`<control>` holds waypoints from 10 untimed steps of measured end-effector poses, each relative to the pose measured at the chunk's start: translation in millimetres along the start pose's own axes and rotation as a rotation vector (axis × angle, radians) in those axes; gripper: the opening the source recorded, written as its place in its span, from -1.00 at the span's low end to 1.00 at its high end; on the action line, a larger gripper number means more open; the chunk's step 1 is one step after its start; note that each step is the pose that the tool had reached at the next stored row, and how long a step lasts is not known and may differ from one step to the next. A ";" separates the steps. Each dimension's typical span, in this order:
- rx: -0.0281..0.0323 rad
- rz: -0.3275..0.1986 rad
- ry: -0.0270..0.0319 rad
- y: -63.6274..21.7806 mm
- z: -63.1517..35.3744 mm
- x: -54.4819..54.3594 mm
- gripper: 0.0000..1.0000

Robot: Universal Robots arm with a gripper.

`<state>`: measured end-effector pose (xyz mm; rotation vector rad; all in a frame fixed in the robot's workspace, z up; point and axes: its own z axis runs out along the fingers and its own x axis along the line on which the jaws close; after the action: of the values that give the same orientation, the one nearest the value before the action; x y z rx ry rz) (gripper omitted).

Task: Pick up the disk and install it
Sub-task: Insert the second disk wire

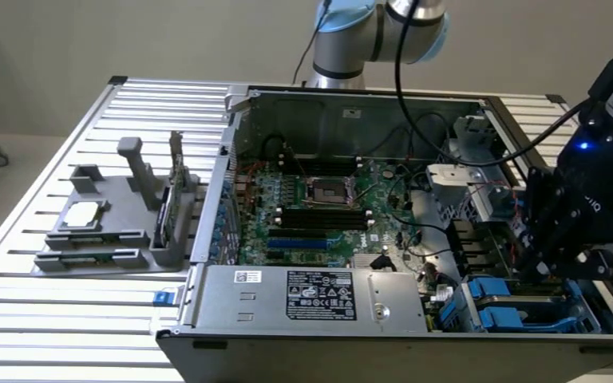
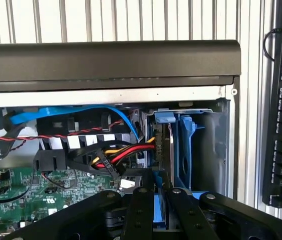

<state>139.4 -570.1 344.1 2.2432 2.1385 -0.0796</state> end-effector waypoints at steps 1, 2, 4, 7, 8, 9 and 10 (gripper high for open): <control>-0.0015 0.000 0.0048 0.1 0.1 -1.4 -0.66; -0.0031 0.000 0.0113 0.1 0.2 -2.6 -0.66; -0.0060 -0.001 0.0274 0.2 0.3 -5.1 -0.66; -0.0107 -0.002 0.0491 -0.1 0.6 -9.1 -0.66; -0.0126 -0.002 0.0537 -0.2 0.7 -11.0 -0.66; -0.0143 -0.002 0.0572 -0.4 0.9 -13.0 -0.66; -0.0165 -0.002 0.0594 -0.8 1.0 -14.9 -0.66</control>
<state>137.8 -585.0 344.1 2.2620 2.1625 0.0047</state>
